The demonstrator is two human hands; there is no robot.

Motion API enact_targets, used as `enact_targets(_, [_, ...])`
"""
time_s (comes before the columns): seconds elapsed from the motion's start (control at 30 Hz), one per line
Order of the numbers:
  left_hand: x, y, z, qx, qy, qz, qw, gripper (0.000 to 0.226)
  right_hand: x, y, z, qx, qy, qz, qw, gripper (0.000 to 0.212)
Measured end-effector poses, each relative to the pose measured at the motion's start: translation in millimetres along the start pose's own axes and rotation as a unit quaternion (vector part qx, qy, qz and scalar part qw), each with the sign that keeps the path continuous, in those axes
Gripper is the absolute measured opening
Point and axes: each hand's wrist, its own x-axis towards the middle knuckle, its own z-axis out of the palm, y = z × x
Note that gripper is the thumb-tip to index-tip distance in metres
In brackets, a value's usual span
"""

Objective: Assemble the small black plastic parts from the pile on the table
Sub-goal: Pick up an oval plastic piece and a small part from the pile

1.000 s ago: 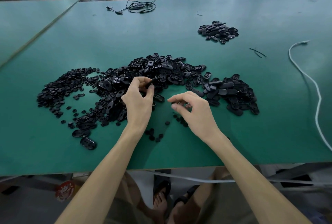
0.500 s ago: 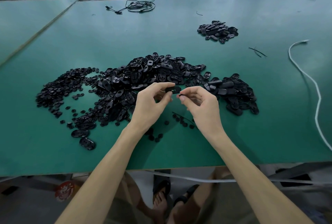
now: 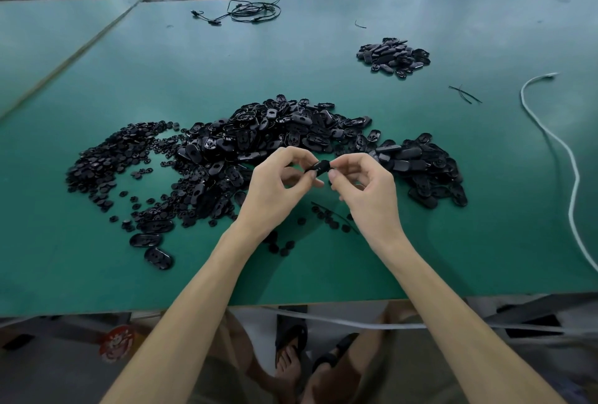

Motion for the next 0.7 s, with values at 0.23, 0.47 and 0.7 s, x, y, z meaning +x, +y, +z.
enact_targets(0.23, [1.2, 2.4, -1.9, 0.001, -0.003, 0.008, 1.000, 0.041, 0.1, -1.5, 0.6, -0.003, -0.017, -0.003, 1.000, 0.015])
enact_targets(0.47, [2.3, 0.0, -0.5, -0.011, 0.041, -0.039, 0.998, 0.014, 0.1, -2.8, 0.2, -0.004, -0.021, -0.002, 1.000, 0.012])
enact_targets(0.7, [2.7, -0.1, -0.7, -0.031, 0.024, -0.056, 0.998, 0.008, 0.2, -2.2, 0.0, -0.008, -0.007, 0.004, 1.000, 0.011])
